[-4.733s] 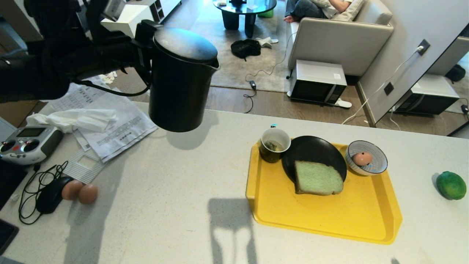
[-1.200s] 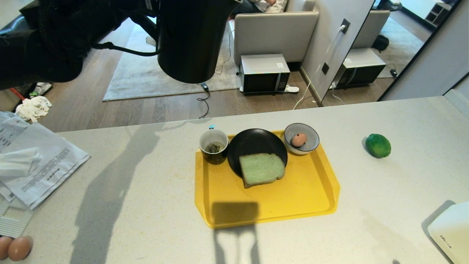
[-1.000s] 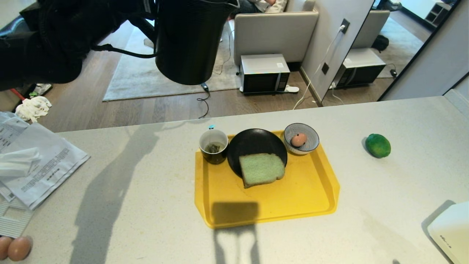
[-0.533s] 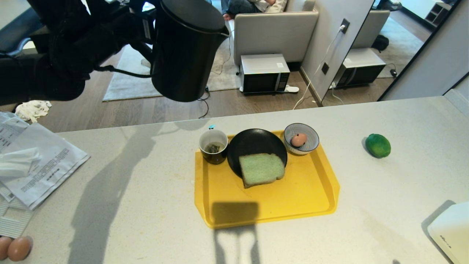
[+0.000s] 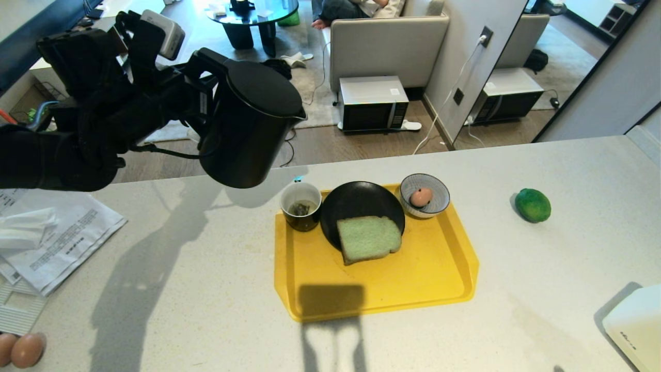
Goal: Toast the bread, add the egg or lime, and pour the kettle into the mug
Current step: Pour water into a cup
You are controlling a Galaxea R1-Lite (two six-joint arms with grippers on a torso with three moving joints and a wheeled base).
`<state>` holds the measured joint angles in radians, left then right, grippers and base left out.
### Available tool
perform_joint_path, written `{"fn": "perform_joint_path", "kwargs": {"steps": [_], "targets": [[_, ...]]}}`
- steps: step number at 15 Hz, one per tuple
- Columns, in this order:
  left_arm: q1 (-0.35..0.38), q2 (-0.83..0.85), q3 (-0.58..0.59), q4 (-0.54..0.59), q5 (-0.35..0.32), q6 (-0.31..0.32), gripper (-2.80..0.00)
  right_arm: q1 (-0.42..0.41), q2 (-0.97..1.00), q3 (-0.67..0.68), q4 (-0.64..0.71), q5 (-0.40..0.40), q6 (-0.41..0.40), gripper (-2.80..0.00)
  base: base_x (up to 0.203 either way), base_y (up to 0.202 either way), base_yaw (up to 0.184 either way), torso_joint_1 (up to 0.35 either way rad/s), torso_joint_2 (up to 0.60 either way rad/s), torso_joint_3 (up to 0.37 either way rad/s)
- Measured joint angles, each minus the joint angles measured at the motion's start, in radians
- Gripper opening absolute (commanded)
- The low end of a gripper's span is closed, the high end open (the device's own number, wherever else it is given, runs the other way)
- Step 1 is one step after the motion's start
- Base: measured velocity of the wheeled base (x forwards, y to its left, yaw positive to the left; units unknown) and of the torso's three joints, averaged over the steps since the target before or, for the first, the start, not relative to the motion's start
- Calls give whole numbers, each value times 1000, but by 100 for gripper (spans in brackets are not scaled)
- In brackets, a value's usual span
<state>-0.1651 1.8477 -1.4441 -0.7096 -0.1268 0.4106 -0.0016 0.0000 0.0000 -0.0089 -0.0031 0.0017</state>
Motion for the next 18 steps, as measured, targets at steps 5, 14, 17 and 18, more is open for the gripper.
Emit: {"fn": "perform_joint_path", "kwargs": {"steps": [5,14,17,18], "targets": [[30,-5,8,10,-23,96,-280,0,0,0,0,0,0,-280,0,0,0,0,0,0],[32,-9,66,7,-39,239,-280,0,0,0,0,1,0,-280,0,0,0,0,0,0],[33,-9,93,5,-43,272,-280,0,0,0,0,1,0,-280,0,0,0,0,0,0],[33,-8,96,4,-44,281,-280,0,0,0,0,1,0,-280,0,0,0,0,0,0]]}}
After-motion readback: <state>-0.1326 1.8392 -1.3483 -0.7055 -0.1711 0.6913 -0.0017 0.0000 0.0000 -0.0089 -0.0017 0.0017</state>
